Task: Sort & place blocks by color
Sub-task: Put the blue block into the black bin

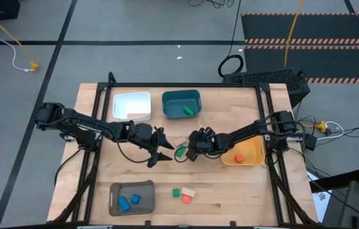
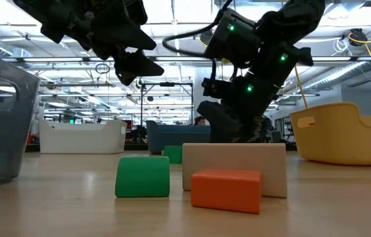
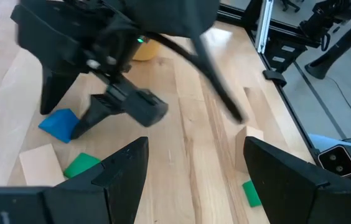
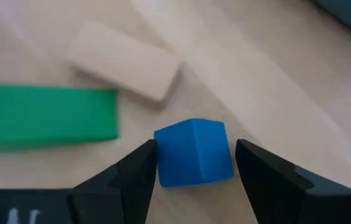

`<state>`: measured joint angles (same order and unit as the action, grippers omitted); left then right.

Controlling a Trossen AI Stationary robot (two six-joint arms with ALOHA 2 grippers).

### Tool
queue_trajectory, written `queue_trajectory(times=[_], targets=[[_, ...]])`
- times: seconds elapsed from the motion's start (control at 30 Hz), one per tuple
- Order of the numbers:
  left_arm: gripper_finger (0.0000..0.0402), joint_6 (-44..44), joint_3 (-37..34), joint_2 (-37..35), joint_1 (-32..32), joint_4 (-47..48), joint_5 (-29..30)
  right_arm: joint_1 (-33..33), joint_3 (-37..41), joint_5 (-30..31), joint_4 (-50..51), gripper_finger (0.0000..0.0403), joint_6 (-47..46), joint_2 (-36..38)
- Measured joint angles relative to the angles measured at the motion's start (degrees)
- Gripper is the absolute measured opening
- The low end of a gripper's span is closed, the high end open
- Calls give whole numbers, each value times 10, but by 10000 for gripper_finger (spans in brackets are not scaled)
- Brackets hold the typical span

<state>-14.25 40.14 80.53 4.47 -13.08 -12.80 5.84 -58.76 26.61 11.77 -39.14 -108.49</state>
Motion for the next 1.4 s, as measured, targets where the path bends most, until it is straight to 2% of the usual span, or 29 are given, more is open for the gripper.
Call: queue_trajectory(times=[0.27, 0.53, 0.8, 1.0, 1.2, 1.4], targets=[[264, -18, 0, 0, 0, 0, 30, -24, 1, 8, 15, 210, -47, -1], [264, -42, 0, 0, 0, -4, 37, -61, 2, 31, 37, 210, -162, 0], [264, -58, 0, 0, 0, -4, 39, -80, 3, 13, 70, 210, -57, 85], [264, -66, 0, 0, 0, -6, 48, -68, 4, -28, 86, 210, 118, 133], [264, -84, 0, 0, 1, -6, 57, -54, 24, -32, 81, 210, 126, 142], [264, -86, 0, 0, 1, -8, 58, -50, 116, -33, -19, 210, 73, 139]])
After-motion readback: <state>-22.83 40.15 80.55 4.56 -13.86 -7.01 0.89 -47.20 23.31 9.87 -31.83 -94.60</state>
